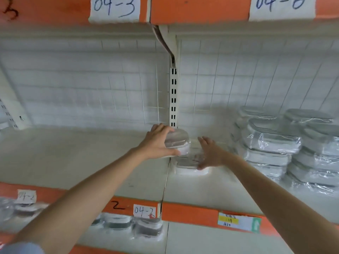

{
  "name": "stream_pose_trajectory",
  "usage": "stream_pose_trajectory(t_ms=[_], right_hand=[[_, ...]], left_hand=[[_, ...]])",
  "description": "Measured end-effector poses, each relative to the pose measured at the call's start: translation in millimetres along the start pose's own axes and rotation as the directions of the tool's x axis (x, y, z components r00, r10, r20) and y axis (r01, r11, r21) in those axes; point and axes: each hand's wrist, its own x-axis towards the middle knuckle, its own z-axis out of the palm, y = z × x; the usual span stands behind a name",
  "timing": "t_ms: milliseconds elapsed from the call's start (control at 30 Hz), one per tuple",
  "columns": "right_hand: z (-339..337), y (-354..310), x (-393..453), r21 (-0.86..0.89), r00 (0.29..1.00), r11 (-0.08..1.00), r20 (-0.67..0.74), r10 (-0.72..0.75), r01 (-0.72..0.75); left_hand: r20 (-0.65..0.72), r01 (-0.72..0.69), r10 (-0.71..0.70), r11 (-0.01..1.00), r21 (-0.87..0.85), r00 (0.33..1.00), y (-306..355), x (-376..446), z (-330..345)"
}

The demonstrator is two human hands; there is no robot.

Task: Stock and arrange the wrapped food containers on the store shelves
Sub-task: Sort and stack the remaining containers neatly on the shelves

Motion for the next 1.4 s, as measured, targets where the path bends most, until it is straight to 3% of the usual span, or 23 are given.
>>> stream_pose_trajectory(t_ms=[200,333,500,633,733,900,1100,1400], right_hand=[[-36.5,5.4,3.8,-0.08,1.0,0.997,0.015,0.0,0.001],[-45.7,9.6,-5.0,-0.054,0.996,0.995,0.042,-0.078,0.08],[-48.5,-8.6,-1.8,0.082,0.985,0.982,-0.001,-0.17,0.17],[-38.5,-16.0,13.5,-0.123,0.989,0.983,0.068,-0.128,0.136],[-38.5,-11.6,15.8,-0.161,0.996,0.983,0.036,-0.086,0.091],[-38.2,-10.3,16.0,-0.134,0.992,0.983,0.045,-0.12,0.125],[-29.1,-11.7,16.4,-0.125,0.988,0.981,-0.019,-0.15,0.147],[-32.2,4.0,37.3,-0.115,0.981,0.991,-0.186,0.052,-0.074]], left_hand=[[0.132,-0.012,0.015,1.0,-0.025,0.991,20.1,33.4,37.8],[0.212,0.11,-0.048,0.95,-0.292,0.976,5.2,33.1,15.6],[0.365,0.274,-0.125,0.878,-0.392,0.923,-18.2,21.9,2.6],[0.185,0.164,-0.102,0.919,-0.359,0.977,-8.8,25.3,24.3],[0.128,0.121,-0.074,0.904,-0.411,0.989,-4.0,25.0,31.9],[0.164,0.035,0.004,0.972,-0.233,0.986,0.8,17.5,30.1],[0.243,0.113,-0.091,0.991,-0.078,0.966,11.5,20.9,34.1],[0.105,0.141,-0.111,0.925,-0.354,0.988,5.8,61.3,56.4]])
